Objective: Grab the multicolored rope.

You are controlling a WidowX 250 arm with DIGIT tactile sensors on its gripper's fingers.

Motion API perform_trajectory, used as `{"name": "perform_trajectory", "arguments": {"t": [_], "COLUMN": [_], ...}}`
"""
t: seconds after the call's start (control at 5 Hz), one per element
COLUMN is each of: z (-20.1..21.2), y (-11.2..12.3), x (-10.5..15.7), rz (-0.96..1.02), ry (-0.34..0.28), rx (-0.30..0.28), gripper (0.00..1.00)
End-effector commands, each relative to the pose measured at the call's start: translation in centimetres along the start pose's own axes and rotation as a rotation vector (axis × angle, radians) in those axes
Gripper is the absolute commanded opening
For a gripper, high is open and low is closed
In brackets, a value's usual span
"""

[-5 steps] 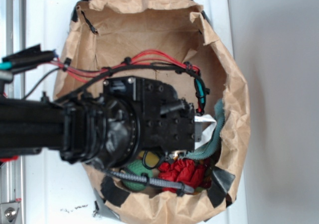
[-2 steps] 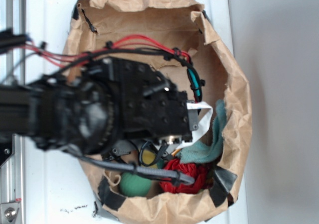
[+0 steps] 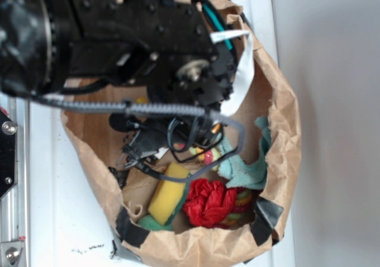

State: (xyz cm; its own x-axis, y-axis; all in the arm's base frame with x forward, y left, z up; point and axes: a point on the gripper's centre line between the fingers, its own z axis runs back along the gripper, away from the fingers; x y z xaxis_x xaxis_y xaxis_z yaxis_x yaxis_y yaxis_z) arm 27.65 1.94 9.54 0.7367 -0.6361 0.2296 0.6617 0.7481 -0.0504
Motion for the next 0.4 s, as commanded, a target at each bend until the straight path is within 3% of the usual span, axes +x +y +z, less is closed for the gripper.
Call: {"name": "perform_trajectory", "arguments": {"t": [0.0,0.2], "z": [4.0,5.2], "y": [1.7,1.6], "x": [0.5,0.7], "rz": [0.091,0.203], "ry": [-0.099,-0.101], "rx": [0.056,0.021], "gripper": [0.0,0.0]}}
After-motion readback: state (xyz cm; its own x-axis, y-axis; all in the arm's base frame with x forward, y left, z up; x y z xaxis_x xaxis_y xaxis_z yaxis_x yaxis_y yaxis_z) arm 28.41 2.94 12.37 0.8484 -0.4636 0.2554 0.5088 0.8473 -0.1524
